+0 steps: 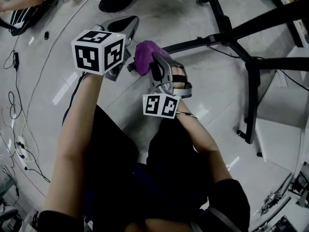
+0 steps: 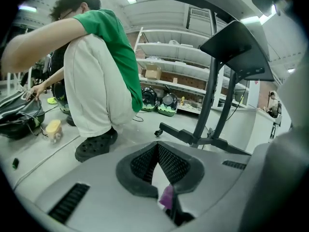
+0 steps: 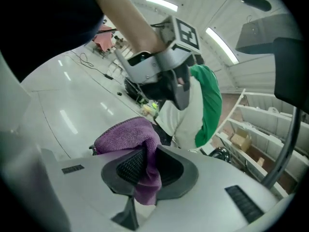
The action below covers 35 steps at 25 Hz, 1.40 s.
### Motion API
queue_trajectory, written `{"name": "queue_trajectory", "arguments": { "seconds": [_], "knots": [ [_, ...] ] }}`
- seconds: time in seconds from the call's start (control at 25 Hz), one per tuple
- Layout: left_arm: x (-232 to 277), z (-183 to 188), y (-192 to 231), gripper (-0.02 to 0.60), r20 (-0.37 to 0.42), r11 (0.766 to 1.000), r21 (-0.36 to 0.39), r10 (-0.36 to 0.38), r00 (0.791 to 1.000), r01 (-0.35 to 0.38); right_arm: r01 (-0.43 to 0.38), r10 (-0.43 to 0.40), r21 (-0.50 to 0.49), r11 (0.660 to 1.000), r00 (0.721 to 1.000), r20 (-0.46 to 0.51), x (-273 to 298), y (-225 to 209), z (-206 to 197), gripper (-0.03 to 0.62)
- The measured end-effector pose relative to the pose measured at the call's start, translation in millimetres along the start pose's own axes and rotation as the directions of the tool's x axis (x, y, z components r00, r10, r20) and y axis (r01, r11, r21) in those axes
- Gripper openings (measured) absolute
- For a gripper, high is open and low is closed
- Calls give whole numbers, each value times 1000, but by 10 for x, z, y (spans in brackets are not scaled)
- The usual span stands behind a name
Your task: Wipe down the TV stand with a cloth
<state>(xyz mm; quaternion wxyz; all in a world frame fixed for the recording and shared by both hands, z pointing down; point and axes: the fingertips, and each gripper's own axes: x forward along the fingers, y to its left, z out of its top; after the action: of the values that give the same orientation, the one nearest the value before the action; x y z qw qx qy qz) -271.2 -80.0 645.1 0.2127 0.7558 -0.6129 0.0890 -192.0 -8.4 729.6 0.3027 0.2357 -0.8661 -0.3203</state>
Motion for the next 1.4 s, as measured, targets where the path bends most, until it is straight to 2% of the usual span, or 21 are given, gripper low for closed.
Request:
{"name": "queue_trajectory", "arguments": {
  "seconds": [0.2, 0.4, 1.4],
  "knots": [
    [-24, -6, 45, 6, 0, 1000, 0, 10, 1000, -10, -100, 100, -75, 992, 995, -8, 201, 458, 74, 69],
    [11, -43, 19, 6, -10, 1000, 2, -2, 1000, 2, -99, 96, -143, 985, 995, -33, 243, 515, 44, 69],
    [194, -227, -268, 6, -64, 995, 22, -91, 994, 93, 6, -14, -38, 999, 978, -209, 302, -207, -819, 67]
  ]
}}
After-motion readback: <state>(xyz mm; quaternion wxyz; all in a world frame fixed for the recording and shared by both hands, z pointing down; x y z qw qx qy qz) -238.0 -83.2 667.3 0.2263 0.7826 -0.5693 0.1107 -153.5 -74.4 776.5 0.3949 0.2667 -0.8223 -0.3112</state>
